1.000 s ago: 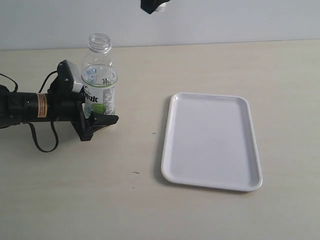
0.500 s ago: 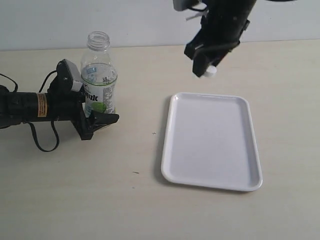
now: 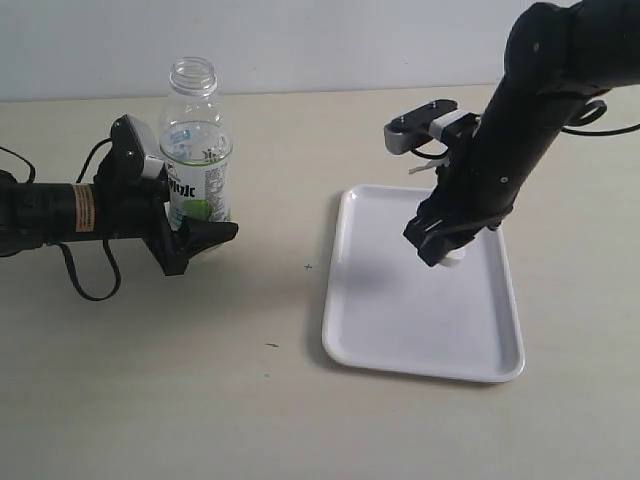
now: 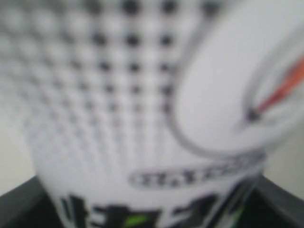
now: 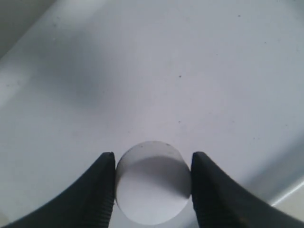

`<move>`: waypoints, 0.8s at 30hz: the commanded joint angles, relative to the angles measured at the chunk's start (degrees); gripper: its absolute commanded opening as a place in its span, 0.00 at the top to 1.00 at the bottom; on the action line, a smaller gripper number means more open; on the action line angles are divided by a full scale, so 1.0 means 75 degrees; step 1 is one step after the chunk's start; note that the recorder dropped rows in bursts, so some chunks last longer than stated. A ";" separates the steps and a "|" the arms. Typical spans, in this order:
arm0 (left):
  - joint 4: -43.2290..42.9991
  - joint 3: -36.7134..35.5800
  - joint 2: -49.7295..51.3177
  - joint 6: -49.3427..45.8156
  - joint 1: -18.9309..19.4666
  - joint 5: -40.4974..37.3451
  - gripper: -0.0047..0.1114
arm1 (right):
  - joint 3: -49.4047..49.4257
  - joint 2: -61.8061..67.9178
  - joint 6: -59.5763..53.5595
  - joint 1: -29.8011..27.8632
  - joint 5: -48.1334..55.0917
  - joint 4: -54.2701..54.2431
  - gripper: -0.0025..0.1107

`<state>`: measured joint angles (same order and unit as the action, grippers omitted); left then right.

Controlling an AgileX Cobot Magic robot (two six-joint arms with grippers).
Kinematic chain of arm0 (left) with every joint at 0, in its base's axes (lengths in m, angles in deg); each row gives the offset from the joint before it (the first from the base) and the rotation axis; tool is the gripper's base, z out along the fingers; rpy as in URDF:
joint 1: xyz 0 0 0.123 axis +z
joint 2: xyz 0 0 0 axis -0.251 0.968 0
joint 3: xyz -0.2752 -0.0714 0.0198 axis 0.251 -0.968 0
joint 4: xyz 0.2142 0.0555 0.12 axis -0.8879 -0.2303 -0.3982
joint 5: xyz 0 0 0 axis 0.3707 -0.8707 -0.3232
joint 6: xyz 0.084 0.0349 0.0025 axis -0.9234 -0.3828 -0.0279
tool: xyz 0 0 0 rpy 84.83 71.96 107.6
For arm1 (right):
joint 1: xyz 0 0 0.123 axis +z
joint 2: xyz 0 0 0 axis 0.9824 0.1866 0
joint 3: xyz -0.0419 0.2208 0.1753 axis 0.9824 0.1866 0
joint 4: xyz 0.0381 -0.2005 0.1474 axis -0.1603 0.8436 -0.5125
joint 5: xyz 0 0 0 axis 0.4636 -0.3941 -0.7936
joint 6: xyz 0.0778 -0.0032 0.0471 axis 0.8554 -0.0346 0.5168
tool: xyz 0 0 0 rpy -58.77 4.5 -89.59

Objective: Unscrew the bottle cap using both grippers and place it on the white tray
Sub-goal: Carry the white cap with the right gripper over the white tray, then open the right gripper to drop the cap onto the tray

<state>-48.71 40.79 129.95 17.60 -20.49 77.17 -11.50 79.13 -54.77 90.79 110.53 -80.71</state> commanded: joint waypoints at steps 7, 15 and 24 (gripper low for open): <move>0.0191 -0.0002 -0.0019 -0.0002 -0.0040 0.0359 0.96 | 0.0180 0.0350 0.0098 -0.0025 -0.1156 0.0032 0.98; 0.0208 -0.0002 -0.0019 -0.0002 -0.0040 0.0366 0.96 | 0.0180 0.0917 0.0043 -0.0025 -0.1287 0.0032 0.98; 0.0208 -0.0002 -0.0019 -0.0002 -0.0040 0.0426 0.96 | 0.0180 0.0932 -0.0118 -0.0025 -0.1368 -0.0014 0.42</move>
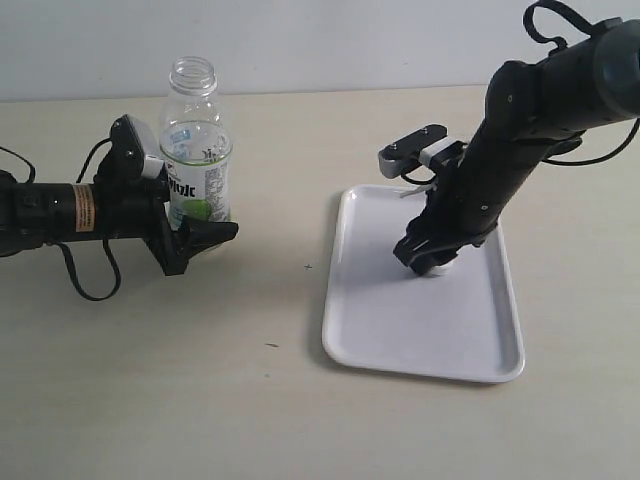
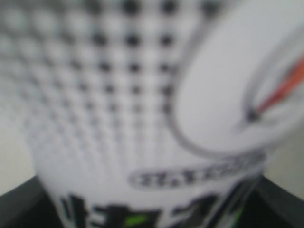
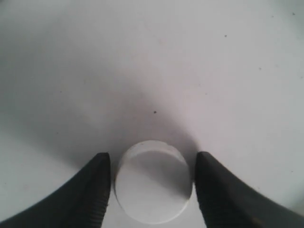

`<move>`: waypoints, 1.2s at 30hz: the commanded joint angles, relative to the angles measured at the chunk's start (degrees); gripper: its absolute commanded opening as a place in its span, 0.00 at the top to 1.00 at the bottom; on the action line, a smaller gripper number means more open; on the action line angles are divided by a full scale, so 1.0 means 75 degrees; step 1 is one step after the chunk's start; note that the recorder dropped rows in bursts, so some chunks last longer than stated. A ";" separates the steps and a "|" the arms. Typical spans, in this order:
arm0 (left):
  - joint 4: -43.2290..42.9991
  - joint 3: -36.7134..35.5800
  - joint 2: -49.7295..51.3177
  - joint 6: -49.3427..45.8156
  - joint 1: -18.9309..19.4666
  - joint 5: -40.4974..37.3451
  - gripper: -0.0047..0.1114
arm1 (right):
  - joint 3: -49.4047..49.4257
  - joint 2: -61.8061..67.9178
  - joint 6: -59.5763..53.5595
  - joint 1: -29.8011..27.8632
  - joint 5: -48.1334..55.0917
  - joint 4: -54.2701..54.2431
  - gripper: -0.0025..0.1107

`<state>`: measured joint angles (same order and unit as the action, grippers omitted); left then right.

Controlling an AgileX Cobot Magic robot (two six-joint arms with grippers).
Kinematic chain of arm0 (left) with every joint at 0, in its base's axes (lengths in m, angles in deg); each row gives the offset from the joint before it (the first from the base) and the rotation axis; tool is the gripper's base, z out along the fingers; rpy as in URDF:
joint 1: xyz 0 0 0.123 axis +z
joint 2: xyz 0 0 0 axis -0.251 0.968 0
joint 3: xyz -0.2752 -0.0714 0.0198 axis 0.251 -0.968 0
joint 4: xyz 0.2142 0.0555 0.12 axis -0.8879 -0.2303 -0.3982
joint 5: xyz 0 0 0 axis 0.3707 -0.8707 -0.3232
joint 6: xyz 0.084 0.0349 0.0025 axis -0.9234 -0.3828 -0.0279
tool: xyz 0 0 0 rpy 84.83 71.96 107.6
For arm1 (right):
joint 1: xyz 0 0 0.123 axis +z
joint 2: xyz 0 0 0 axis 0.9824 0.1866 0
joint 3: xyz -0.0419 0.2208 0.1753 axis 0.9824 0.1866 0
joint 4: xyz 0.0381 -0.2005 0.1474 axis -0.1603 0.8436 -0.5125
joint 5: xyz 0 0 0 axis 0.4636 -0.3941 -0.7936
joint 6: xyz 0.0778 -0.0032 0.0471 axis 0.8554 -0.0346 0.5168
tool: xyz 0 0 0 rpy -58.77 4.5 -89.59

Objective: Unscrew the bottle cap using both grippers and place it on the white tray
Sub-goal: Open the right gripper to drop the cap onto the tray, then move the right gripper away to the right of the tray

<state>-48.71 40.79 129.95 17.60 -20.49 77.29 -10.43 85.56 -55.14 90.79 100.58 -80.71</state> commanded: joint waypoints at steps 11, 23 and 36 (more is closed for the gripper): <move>0.0413 -0.0002 0.0068 0.1030 -0.0040 0.0827 0.96 | 0.0395 -0.2124 -0.0136 -0.0025 -0.0371 -0.1533 0.38; 0.0485 -0.0002 0.0237 0.1017 -0.0040 0.0858 0.96 | 0.3146 -0.5742 -0.0538 -0.0025 -0.2333 -0.3078 0.38; 0.0502 -0.0002 0.0338 0.0898 -0.0040 0.0679 0.96 | 0.6085 -0.9690 -0.1111 -0.0025 -0.2314 -0.4854 0.38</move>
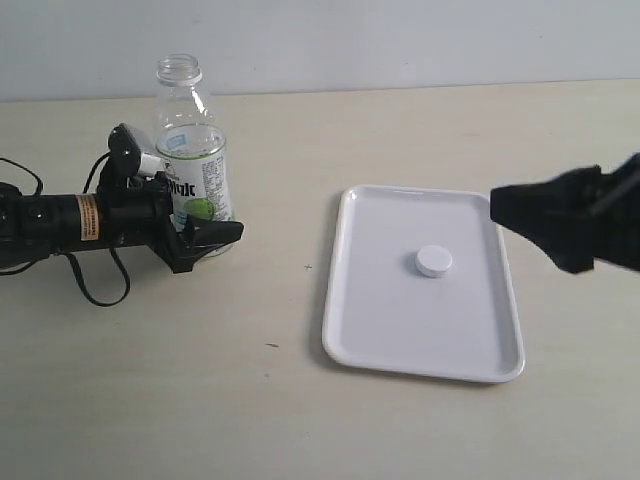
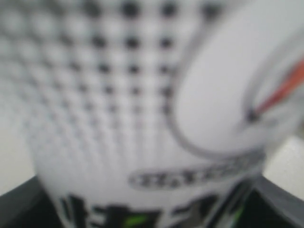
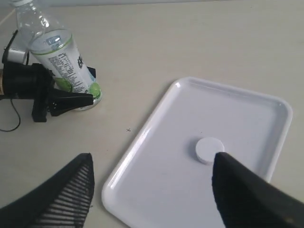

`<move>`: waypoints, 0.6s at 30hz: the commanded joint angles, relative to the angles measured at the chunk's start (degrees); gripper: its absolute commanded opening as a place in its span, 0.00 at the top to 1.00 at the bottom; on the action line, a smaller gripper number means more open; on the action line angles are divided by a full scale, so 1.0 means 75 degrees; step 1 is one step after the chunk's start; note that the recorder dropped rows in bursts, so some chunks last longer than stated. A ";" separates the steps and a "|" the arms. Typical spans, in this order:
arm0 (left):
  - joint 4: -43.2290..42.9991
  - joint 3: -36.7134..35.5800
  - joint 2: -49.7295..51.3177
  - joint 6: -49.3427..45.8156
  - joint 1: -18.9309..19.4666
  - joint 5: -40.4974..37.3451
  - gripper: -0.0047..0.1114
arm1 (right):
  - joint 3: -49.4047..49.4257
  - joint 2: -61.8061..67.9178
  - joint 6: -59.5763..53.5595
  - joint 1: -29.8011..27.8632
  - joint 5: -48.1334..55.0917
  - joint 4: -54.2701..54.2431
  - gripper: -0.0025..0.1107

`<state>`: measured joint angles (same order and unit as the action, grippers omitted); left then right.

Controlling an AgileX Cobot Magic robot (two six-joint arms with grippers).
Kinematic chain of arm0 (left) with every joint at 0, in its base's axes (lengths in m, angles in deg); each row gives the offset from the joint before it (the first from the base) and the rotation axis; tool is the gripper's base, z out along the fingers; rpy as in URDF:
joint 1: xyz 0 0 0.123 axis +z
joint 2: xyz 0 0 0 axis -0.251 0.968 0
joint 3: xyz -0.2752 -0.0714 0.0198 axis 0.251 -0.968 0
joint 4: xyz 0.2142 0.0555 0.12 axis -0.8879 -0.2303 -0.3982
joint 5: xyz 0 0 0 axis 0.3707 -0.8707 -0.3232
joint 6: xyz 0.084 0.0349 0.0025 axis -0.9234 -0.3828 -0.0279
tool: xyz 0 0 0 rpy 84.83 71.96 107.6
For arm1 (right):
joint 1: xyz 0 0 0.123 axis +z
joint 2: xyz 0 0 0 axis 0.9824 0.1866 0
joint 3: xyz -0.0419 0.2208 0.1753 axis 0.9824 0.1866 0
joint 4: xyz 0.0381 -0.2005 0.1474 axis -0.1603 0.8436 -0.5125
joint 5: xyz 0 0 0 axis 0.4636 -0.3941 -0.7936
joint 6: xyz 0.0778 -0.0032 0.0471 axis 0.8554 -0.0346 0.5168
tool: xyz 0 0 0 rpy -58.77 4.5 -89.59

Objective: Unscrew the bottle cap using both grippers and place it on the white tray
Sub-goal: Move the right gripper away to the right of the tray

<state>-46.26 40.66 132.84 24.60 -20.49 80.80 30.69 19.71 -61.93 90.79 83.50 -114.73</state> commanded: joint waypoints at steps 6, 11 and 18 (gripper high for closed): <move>0.0142 0.0015 -0.0047 0.0013 -0.0040 0.0172 0.96 | 0.1122 -0.1991 -0.0206 -0.0025 0.0142 -0.0497 0.38; -0.0190 0.0015 -0.0028 0.0059 -0.0040 0.0086 0.96 | 0.1205 -0.2390 -0.0206 -0.0025 0.0292 -0.0677 0.38; -0.0162 0.0015 0.0306 -0.0060 -0.0040 -0.0219 0.91 | 0.1205 -0.2417 -0.0195 -0.0025 0.0292 -0.0739 0.38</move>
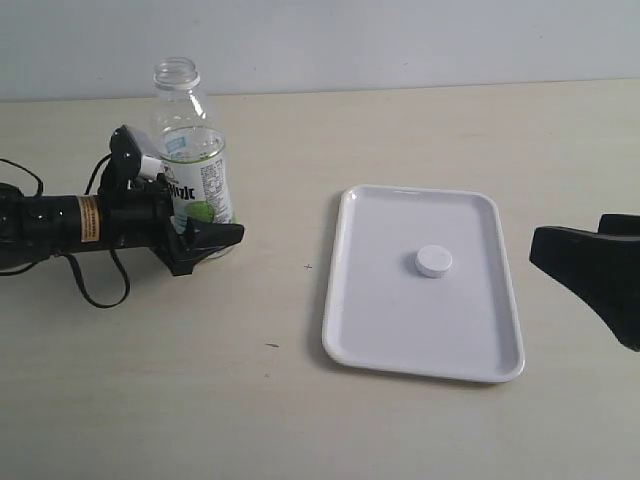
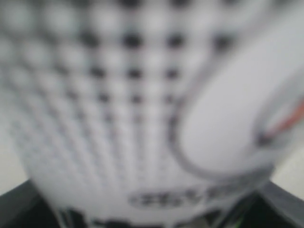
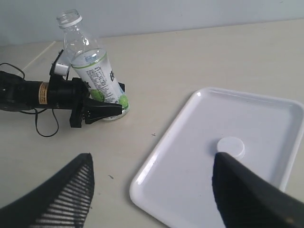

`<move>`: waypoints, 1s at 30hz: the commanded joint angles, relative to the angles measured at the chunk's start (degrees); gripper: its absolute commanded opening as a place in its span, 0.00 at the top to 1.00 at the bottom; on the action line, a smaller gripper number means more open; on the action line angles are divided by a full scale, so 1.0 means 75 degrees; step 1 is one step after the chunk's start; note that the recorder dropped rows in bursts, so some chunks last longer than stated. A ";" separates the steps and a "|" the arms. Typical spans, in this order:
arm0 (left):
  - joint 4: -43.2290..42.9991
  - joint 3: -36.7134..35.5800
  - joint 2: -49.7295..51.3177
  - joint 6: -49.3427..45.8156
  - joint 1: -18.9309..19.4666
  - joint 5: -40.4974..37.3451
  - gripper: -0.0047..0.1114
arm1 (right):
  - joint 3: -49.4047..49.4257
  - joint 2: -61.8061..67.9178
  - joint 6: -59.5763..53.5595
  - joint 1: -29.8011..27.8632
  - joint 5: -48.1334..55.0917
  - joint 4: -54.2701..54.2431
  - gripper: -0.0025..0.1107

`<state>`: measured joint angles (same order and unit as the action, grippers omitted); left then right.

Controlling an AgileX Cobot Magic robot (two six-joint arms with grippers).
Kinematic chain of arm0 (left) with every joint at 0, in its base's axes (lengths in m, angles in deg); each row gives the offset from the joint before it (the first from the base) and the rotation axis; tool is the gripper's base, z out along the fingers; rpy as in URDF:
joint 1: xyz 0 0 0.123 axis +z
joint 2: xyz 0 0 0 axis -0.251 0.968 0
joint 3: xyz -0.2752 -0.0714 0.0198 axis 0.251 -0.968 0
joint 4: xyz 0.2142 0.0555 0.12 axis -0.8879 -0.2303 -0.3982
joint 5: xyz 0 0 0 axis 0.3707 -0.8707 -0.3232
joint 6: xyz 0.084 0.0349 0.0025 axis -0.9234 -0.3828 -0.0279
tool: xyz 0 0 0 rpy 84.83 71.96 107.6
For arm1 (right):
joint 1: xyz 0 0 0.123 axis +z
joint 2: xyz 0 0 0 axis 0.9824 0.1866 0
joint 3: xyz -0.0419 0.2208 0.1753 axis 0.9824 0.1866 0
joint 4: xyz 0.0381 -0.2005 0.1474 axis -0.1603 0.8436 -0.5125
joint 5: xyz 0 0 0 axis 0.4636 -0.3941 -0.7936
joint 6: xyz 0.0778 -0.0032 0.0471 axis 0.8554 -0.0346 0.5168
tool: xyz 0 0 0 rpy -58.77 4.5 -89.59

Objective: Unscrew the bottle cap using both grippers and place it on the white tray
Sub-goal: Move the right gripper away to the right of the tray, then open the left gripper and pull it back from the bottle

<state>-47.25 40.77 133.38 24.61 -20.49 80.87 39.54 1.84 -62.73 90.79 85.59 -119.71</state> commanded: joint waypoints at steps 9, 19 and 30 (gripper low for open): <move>0.0163 0.0000 0.0266 -0.0116 -0.0040 0.0007 0.47 | 0.0026 -0.0034 -0.0067 -0.0025 0.0064 -0.0096 0.38; 0.0471 0.0000 0.0266 0.0251 -0.0040 0.0349 0.15 | 0.0026 -0.0034 -0.0067 -0.0025 0.0062 -0.0117 0.38; -0.0161 0.0000 -0.0015 0.0378 0.0048 0.0349 0.12 | 0.0026 -0.0034 -0.0067 -0.0025 0.0048 -0.0104 0.38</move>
<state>-46.30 40.85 134.82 26.60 -20.49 83.15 39.54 1.84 -62.73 90.79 85.87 -120.28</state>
